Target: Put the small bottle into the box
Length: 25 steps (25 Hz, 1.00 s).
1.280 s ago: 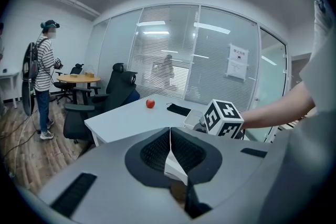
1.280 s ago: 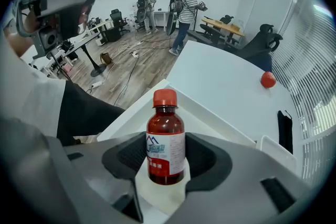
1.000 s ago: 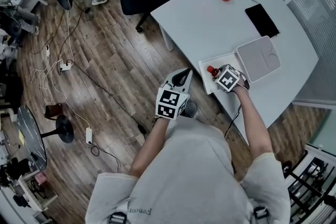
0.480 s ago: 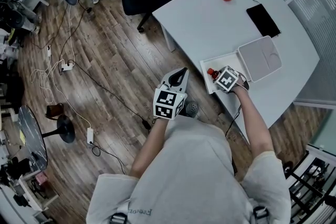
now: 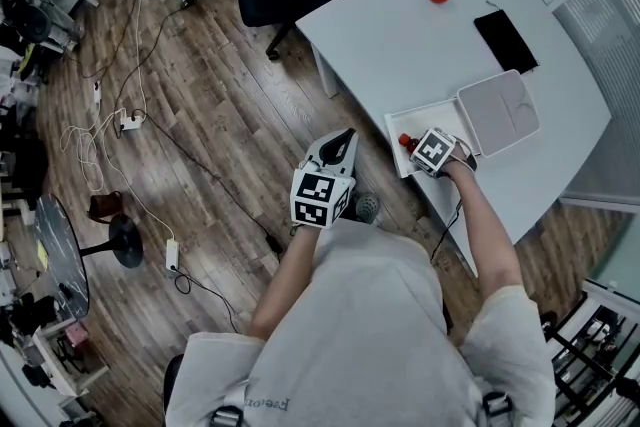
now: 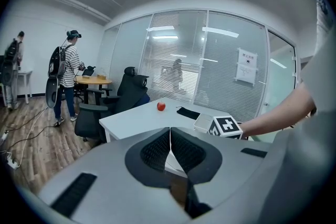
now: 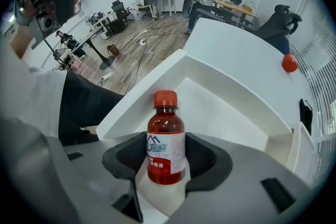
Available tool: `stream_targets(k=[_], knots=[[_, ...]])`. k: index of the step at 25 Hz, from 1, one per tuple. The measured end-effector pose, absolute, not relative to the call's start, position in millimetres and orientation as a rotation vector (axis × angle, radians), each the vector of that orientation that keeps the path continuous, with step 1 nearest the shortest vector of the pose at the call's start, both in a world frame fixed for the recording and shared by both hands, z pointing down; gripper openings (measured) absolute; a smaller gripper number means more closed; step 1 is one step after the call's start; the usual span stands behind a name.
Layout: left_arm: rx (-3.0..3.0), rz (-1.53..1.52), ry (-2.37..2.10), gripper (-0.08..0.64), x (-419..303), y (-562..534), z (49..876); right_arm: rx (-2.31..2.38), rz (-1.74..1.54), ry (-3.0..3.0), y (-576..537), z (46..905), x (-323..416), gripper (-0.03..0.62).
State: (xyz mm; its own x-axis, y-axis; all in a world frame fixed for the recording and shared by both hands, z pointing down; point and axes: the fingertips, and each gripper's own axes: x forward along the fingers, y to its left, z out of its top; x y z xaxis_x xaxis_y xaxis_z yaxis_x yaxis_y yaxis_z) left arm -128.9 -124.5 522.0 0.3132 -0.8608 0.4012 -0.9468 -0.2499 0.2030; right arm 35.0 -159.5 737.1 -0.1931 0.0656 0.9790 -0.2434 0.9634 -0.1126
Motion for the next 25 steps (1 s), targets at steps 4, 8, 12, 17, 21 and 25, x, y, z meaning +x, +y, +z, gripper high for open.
stream_targets(k=[4, 8, 12, 17, 21, 25], knots=[[2.191, 0.294, -1.608, 0.029, -129.7, -122.2, 518.6, 0.135, 0.285, -1.734, -159.8, 736.7, 35.4, 0.229], [2.19, 0.296, -1.611, 0.029, -129.0, -120.9, 517.9, 0.154, 0.299, -1.764, -161.9, 734.8, 32.7, 0.23], [2.198, 0.3, -1.609, 0.029, -127.4, -120.4, 520.7, 0.177, 0.308, -1.786, -164.7, 735.7, 30.3, 0.23], [2.203, 0.304, -1.602, 0.029, -126.3, -117.8, 522.9, 0.186, 0.296, -1.783, -161.7, 737.6, 30.2, 0.231], [2.211, 0.302, -1.597, 0.029, -125.9, -114.3, 521.8, 0.188, 0.294, -1.785, -160.0, 734.1, 30.3, 0.232], [2.216, 0.306, -1.592, 0.029, -125.8, -114.2, 523.0, 0.188, 0.292, -1.789, -162.1, 732.0, 32.0, 0.232]])
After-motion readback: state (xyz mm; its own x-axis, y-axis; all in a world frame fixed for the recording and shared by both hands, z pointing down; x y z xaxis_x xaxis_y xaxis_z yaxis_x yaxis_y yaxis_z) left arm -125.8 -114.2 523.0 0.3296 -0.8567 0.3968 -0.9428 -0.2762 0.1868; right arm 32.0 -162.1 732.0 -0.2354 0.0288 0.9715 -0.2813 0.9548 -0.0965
